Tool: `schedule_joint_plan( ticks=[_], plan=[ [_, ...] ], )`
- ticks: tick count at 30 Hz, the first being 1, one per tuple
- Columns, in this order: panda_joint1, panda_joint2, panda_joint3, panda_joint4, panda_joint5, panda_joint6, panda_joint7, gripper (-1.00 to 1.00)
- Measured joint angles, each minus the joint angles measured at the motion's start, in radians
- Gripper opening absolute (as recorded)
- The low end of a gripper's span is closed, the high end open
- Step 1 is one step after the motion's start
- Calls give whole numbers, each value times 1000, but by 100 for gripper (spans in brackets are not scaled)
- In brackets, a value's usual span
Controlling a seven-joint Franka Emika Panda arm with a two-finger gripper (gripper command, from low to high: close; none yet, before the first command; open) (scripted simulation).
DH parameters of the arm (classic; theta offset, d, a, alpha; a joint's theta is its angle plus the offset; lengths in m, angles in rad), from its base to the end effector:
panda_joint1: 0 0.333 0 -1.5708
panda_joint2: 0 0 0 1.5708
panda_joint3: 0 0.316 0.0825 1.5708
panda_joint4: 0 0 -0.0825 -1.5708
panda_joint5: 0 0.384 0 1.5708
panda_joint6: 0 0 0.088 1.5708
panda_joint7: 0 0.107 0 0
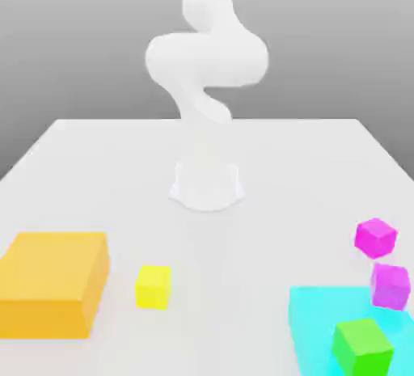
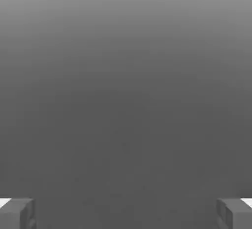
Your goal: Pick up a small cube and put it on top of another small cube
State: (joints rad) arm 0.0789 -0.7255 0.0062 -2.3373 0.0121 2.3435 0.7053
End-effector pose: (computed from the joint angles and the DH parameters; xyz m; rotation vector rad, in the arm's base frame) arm 0.3746 0.0329 0.6700 -2.5659 0.8294 -0.9497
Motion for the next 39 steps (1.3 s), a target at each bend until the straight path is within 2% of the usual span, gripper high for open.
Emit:
schedule_joint_plan(
  ticks=[11,20,26,32,33,39],
  plan=[
    [327,329,65,-165,52,192,-418,0],
    [536,594,180,-298,52,348,-725,0],
    [687,776,247,-386,-50,453,-855,0],
    [774,989,130,-364,-204,616,-772,0],
    [794,1021,106,-358,-218,642,-761,-100],
    [800,1036,98,-355,-231,653,-751,-100]
  ],
)
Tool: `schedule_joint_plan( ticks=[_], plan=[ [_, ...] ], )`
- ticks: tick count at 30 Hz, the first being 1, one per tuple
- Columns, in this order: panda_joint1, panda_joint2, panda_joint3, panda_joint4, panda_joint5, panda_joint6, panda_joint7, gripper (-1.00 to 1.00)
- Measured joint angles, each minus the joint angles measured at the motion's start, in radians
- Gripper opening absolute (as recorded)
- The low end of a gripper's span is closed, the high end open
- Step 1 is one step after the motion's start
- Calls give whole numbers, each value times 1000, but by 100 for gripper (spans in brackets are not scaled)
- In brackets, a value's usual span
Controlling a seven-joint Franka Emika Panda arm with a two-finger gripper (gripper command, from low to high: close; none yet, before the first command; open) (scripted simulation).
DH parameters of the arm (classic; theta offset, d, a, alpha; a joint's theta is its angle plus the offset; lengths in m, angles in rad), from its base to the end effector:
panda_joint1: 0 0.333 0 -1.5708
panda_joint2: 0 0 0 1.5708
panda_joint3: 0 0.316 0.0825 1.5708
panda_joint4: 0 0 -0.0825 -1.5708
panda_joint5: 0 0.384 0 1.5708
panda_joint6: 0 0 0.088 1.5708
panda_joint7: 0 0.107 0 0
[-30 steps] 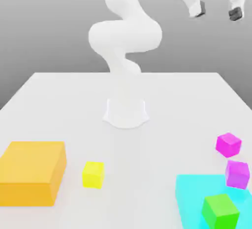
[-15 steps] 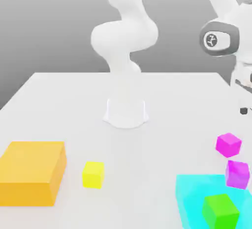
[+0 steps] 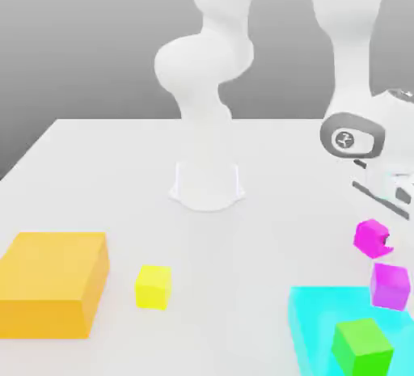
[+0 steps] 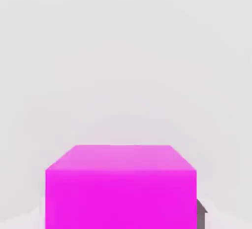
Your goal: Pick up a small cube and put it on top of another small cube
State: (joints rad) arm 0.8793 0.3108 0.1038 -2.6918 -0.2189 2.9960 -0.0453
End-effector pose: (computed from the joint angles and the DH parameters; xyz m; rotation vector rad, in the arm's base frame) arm 0.2030 0.3407 0.1332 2.5564 1.8254 -0.0025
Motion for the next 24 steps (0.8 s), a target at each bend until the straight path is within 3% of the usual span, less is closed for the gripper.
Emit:
schedule_joint_plan(
  ticks=[8,16,20,21,24],
  plan=[
    [-75,-226,89,-26,164,-197,-129,-100],
    [-335,-298,-23,250,216,-542,-264,-100],
    [-369,-205,-17,270,206,-471,-270,-100],
    [-368,-179,-18,266,201,-441,-267,100],
    [-369,-179,-18,266,201,-441,-267,100]
  ],
)
